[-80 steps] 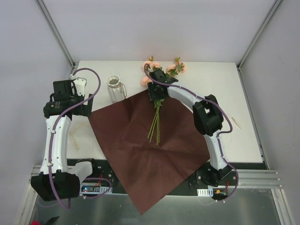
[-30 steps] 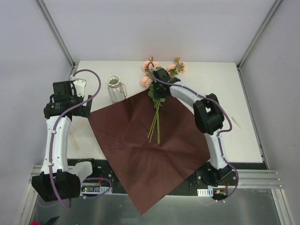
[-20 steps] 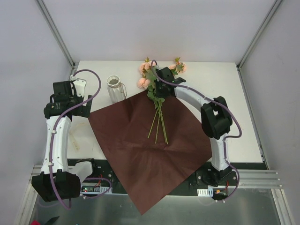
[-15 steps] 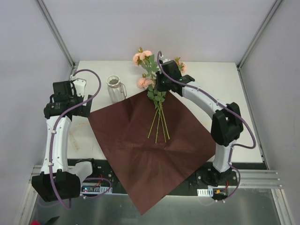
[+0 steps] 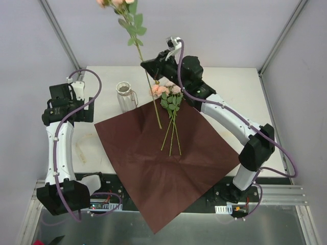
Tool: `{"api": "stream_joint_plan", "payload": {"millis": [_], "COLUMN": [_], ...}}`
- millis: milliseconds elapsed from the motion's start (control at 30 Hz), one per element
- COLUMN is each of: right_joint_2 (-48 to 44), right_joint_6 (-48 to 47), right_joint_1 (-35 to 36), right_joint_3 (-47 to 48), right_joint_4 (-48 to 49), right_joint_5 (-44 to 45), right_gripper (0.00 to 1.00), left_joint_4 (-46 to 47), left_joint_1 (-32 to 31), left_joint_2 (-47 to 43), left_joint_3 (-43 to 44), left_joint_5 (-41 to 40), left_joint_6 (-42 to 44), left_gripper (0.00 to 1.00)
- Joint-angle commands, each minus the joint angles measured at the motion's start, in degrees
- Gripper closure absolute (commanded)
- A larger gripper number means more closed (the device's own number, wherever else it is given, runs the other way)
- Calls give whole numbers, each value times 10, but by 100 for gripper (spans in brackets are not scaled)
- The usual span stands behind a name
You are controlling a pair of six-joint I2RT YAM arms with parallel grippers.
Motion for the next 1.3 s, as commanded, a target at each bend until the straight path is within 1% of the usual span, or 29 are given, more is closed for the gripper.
{"api": "stream_joint_plan", "payload": {"millis": [0,33,67,167,200,300,367,667,800,1033,1133,1167,1267], "right_joint_2": [30,67,83,139,152,195,214,244,255,247,243,240,214], "right_joint_6": [-24,-17,-14,-30,-38,-53,-51,-56,-56,-57,-57,-72,-93], "right_joint_1": [24,25,28,36,41,46,45,48,53,56,59,64,74], "right_joint_3": [25,51,108,188,231,298,308,271,257,192,164,156,111], "right_joint_4": [426,450,472,485,486,487,495,534,537,544,516,503,454], "right_joint_5": [-31,-30,-28,-14,-13,-11,-2,10,7,5,8,5,15], "right_gripper": [99,99,99,99,99,99,99,99,99,99,99,99,93], "left_joint_4": [-11,-12,-15,-16,-16,-18,-18,-23,-24,-29,-31,-31,-31], "left_joint_1": [24,29,31,40,42,48,51,59,60,60,62,62,67], "left_joint_2": [4,3,2,-5,-8,-12,-13,-5,-4,-5,-4,-4,-1], "left_joint_3": [28,26,25,21,20,17,14,12,10,15,14,14,15], "left_joint_5": [43,47,56,68,69,77,79,88,87,88,86,86,86], "left_joint_6": [-25,-24,-23,-14,-9,1,6,18,23,29,32,32,31], "left_gripper": [1,1,1,1,1,1,1,1,1,1,1,1,1]}}
